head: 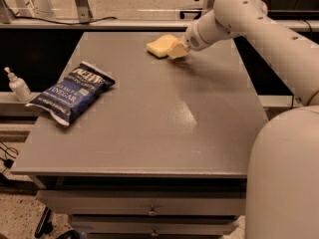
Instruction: Move orange near sponge
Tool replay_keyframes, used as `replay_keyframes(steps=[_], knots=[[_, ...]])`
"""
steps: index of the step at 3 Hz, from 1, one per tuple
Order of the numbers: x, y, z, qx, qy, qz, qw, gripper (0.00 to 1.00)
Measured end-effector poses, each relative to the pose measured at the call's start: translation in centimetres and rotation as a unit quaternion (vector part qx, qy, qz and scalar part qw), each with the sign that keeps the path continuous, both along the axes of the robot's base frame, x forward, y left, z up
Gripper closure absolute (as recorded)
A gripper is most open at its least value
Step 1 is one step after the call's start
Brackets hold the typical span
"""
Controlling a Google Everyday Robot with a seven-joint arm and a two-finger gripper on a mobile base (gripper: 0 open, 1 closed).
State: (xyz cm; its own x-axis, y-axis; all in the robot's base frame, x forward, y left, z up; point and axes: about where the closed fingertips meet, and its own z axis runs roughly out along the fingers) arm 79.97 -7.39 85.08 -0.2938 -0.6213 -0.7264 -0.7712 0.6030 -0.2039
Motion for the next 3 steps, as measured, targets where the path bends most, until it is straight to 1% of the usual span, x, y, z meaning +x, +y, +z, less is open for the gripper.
replay_keyframes(steps=[1, 2, 3], knots=[[-0.04, 0.01, -0.07, -0.001, 0.001, 0.000, 1.0000, 0.00], [-0.06, 0.01, -0.10, 0.000, 0.001, 0.000, 1.0000, 0.00], [-0.87, -0.37, 0.82, 0.018, -0.001, 0.012, 0.9998, 0.00]])
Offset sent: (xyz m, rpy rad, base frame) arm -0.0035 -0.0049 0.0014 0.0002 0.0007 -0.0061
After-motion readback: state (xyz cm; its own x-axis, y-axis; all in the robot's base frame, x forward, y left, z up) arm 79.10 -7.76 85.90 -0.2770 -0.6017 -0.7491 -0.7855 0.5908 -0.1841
